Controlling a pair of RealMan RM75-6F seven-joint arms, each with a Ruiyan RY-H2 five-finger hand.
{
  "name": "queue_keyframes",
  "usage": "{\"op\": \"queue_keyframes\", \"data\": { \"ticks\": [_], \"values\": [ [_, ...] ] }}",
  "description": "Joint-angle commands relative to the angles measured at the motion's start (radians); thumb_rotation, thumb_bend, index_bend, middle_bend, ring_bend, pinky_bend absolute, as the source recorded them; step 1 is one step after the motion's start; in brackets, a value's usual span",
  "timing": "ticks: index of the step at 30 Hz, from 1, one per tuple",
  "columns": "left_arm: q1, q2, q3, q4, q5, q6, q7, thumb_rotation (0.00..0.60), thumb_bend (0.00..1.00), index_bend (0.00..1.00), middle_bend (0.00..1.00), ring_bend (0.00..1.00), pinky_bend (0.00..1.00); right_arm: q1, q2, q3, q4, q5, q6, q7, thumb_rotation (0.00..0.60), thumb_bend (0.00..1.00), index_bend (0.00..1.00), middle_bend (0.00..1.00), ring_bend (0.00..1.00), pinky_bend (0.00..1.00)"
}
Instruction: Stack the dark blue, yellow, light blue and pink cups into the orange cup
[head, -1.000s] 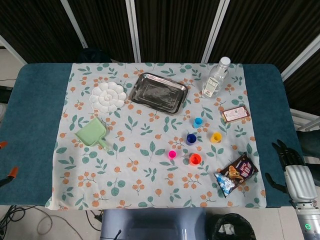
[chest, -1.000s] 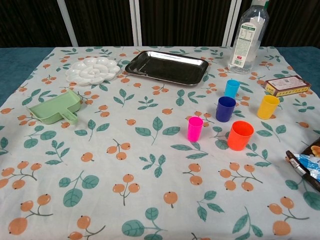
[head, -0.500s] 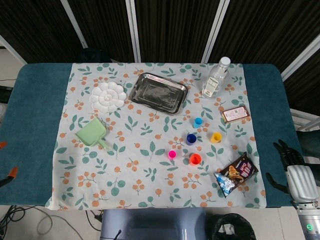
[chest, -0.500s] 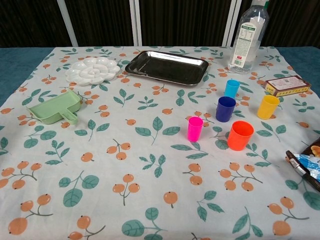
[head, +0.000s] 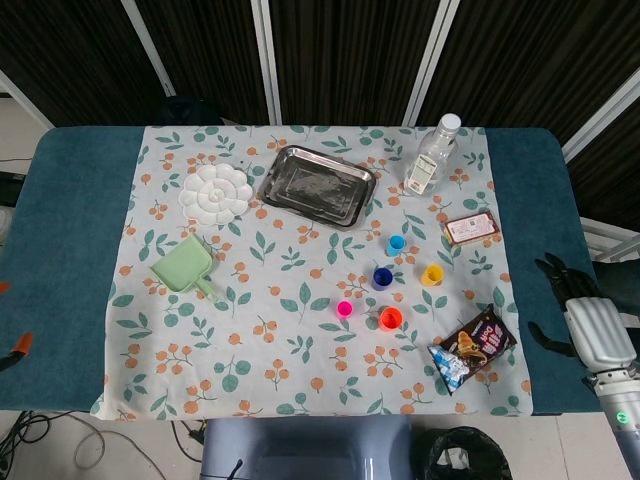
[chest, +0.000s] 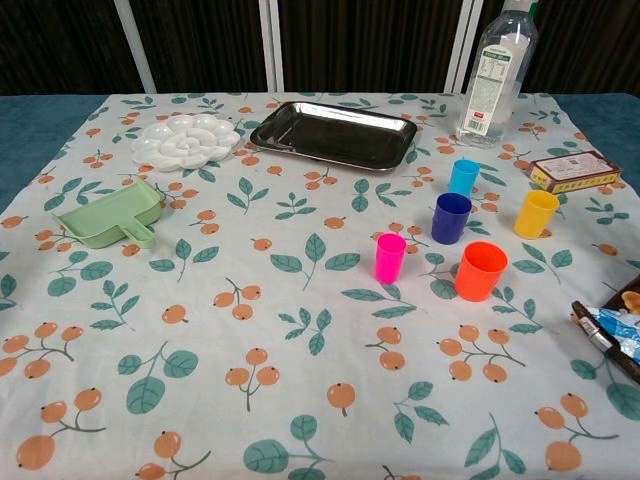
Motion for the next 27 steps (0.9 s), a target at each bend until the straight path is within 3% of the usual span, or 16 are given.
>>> {"op": "queue_keyframes", "data": {
  "ticks": [1, 7, 14, 27],
  "values": [
    [0.000, -0.001, 0.000, 0.000, -0.002, -0.001, 0.003, 0.600, 0.22, 0.22, 0.12, 0.00, 0.00, 0.131, 0.100, 0.053, -0.072, 0.067, -0.195, -0.034, 0.600, 0.39, 0.07, 0.01, 0.14, 0.12],
    [-0.001, -0.003, 0.003, 0.002, 0.000, -0.003, 0.011, 0.600, 0.22, 0.22, 0.12, 0.00, 0.00, 0.244, 0.118, 0.097, -0.130, 0.134, -0.334, -0.129, 0.600, 0.39, 0.11, 0.01, 0.11, 0.10],
    [-0.001, -0.004, 0.002, 0.003, 0.000, -0.003, 0.013, 0.600, 0.22, 0.22, 0.12, 0.00, 0.00, 0.386, 0.054, 0.138, -0.179, 0.301, -0.465, -0.303, 0.600, 0.39, 0.16, 0.01, 0.08, 0.07],
    [-0.002, -0.006, 0.000, 0.007, -0.007, -0.006, 0.009, 0.600, 0.22, 0.22, 0.12, 0.00, 0.00, 0.548, -0.137, 0.103, -0.189, 0.602, -0.424, -0.645, 0.600, 0.39, 0.22, 0.00, 0.05, 0.06]
  ]
}}
